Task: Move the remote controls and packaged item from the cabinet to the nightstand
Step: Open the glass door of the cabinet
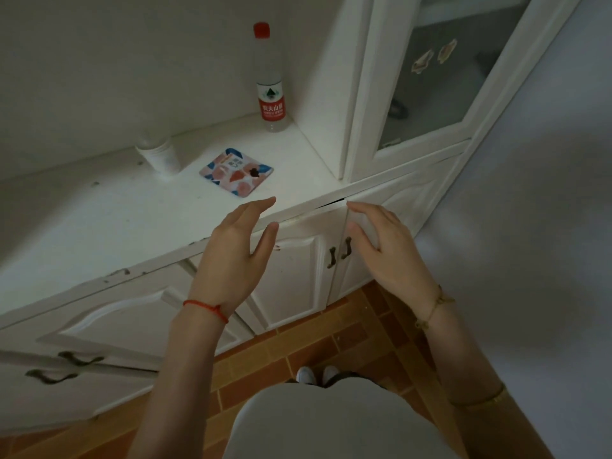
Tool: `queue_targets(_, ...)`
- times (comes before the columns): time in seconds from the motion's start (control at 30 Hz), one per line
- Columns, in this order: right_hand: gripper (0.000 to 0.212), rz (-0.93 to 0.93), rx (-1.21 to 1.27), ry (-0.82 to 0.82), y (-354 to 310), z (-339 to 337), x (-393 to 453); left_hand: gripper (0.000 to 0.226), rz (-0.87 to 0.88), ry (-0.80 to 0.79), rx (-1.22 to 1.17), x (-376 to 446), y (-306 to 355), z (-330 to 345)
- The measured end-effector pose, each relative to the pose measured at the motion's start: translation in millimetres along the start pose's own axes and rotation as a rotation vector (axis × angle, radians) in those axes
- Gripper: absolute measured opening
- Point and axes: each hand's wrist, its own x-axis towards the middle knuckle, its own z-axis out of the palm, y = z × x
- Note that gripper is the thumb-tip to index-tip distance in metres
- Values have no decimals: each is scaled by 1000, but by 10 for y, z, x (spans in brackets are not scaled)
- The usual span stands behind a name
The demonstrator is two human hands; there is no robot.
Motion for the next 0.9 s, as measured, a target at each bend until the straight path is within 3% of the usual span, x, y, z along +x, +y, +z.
queue_targets(0.37, 40, -144, -29, 202, -295, -571, 586, 39, 119, 98, -128, 683, 484, -188)
queue_targets(0.5, 38, -261, -45, 338, -462, -930, 862, 38, 229, 152, -124, 1060, 732, -308)
queue_targets(0.9, 39, -407, -109, 537, -1022, -1927, 1399, 39, 455, 355, -220, 1896, 1486, -729)
